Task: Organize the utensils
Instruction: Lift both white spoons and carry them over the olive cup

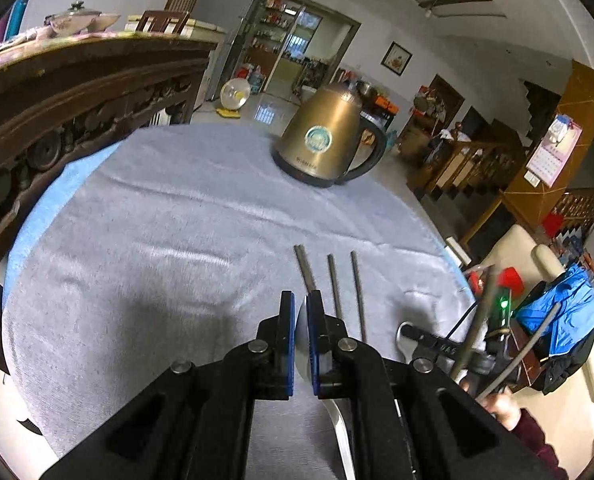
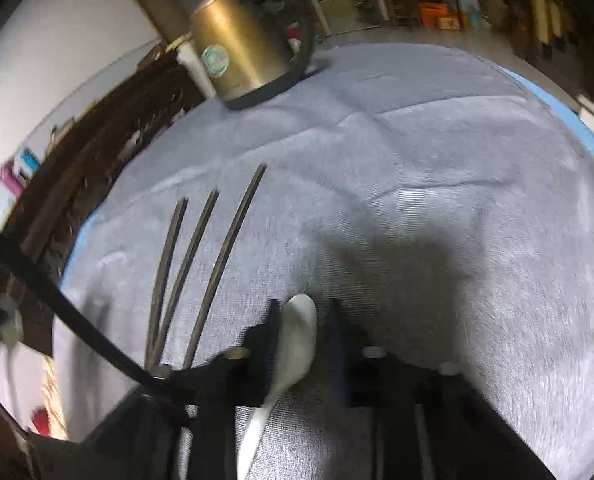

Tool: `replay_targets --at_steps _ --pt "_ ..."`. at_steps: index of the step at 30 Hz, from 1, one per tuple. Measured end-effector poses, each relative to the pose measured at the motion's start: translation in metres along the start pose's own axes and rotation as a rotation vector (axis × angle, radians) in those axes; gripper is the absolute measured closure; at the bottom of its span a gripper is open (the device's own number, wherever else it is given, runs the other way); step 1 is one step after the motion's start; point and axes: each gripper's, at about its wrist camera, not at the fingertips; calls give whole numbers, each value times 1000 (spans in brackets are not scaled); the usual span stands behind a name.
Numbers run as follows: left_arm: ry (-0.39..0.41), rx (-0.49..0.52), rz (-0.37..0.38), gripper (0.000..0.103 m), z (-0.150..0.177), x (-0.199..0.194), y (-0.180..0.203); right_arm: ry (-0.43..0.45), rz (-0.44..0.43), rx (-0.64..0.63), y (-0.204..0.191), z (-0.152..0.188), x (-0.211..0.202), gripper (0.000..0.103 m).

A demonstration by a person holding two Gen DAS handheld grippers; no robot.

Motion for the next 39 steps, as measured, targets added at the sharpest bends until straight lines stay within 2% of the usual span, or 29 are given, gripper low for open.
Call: replay_targets --at_steps 2,6,12,16,19,22,24,27,32,39 --pt "24 3 -2 97 -3 -7 4 14 -6 9 0 3 -3 97" --pt "90 2 -9 97 -8 -23 18 109 -34 46 4 12 -31 98" --pt "225 -4 -68 97 -9 -49 36 296 -68 111 5 33 -95 98" --pt "291 -11 -101 97 -5 -58 45 495 -117 146 -2 53 -146 97" --pt "336 -8 -136 97 0 -63 53 622 -145 155 -15 67 -171 97" --pt "382 11 -171 97 6 -67 62 789 -146 139 -35 86 -195 97" --pt "406 30 -190 97 10 -67 67 853 -154 110 -51 98 -201 97" --pt "423 37 -185 97 15 -64 70 912 -158 46 -73 109 -200 97" --pt "456 23 -194 97 23 -61 68 976 -180 36 -91 123 -194 97" --pt "477 36 -236 97 30 -58 69 1024 -129 -23 -103 136 -180 97"
Point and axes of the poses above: each gripper's, at about its wrist camera, not at the fingertips, and x roughly the way its jaws point, y to its right, z to its underside, and after that the axes turned 11 degrees about x, right-handed
